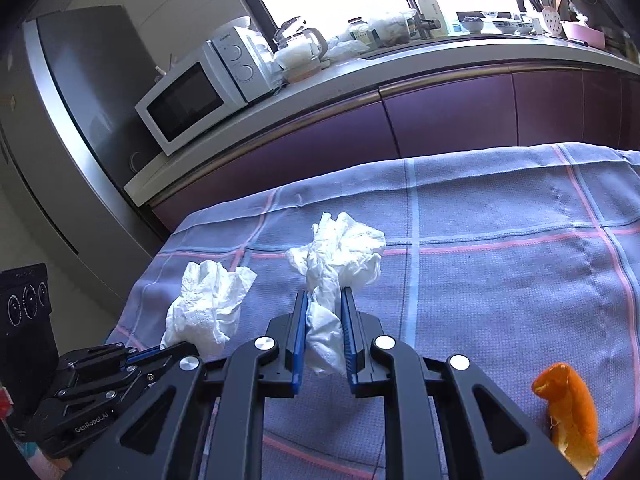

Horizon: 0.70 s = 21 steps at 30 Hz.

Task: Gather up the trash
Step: 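Carry the white tissues in both grippers toward the teal bin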

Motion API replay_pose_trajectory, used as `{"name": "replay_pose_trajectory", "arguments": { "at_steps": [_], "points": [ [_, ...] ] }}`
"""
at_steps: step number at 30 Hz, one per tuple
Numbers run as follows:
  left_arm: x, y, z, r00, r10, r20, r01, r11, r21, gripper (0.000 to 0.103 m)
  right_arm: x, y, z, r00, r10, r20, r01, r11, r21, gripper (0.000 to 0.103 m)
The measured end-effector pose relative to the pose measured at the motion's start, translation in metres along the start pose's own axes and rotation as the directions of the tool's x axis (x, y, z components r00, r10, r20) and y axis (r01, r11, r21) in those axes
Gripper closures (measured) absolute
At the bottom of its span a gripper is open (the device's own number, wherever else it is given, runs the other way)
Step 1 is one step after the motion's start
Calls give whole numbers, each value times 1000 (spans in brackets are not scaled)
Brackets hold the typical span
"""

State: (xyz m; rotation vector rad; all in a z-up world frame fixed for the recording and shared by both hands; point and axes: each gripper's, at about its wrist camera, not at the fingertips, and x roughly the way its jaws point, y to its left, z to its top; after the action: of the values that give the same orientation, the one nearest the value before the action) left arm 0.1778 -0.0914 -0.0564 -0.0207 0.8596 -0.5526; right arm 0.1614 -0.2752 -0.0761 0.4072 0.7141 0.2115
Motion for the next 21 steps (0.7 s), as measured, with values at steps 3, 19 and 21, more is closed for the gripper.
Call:
{"name": "replay_pose_trajectory", "arguments": {
  "at_steps": [3, 19, 21],
  "points": [
    [-16, 6, -7, 1000, 5, 23, -5, 1000, -17, 98, -10, 9, -5, 999, 39, 17, -39, 999, -5, 88],
    [-91, 36, -59, 995, 48, 86, -41, 996, -82, 98, -41, 57, -43, 985, 173, 21, -172, 984, -47, 88],
    [-99, 41, -66, 994, 59, 94, -50, 994, -96, 98, -42, 62, -48, 982, 187, 17, -186, 981, -47, 88]
  ]
}}
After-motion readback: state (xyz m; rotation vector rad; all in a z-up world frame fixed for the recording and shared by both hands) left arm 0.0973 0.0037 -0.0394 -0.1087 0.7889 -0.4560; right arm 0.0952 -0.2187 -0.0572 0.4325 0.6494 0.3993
